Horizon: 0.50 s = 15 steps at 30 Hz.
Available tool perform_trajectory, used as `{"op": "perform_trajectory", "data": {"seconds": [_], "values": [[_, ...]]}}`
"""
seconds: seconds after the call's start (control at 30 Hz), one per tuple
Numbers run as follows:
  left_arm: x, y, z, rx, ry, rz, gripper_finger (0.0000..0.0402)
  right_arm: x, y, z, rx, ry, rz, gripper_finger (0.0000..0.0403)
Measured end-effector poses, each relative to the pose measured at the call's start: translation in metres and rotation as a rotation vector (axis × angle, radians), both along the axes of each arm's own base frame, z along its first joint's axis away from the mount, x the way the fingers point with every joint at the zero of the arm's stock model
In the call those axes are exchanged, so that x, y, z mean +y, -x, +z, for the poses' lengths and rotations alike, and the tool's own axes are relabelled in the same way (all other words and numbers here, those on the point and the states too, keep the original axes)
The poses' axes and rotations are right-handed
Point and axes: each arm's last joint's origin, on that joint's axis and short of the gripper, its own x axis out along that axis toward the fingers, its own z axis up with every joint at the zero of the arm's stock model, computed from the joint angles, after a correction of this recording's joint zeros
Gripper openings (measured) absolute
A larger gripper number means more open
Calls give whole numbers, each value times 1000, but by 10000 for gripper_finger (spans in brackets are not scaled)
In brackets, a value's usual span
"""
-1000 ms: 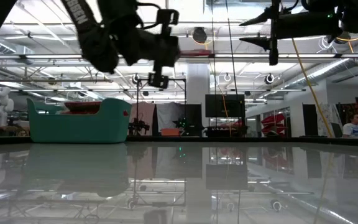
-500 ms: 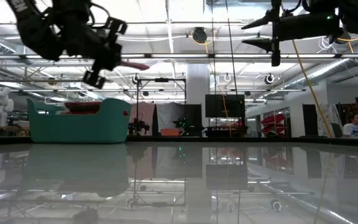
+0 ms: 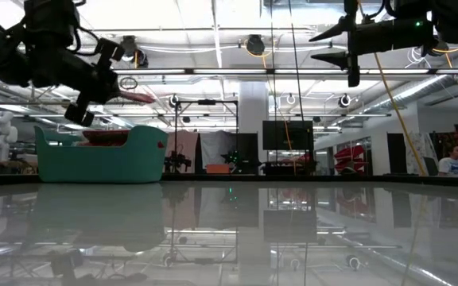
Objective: Sort popcorn bags into baskets
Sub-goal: Put the red popcorn bag into the green bin
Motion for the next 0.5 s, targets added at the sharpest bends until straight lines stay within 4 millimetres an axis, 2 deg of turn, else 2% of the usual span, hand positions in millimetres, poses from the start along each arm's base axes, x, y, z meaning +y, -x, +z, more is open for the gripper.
{"op": "perform_trajectory", "data": {"seconds": [0.13, 0.33, 0.5], "values": [[9, 5, -6, 16, 63, -104, 17, -1, 0, 0, 3, 5, -22, 157], [18, 13, -13, 18, 146, -108, 19, -1, 1, 0, -8, -13, -47, 157], [26, 16, -19, 6, 217, -189, 42, -1, 1, 0, -7, -12, -47, 157]]}}
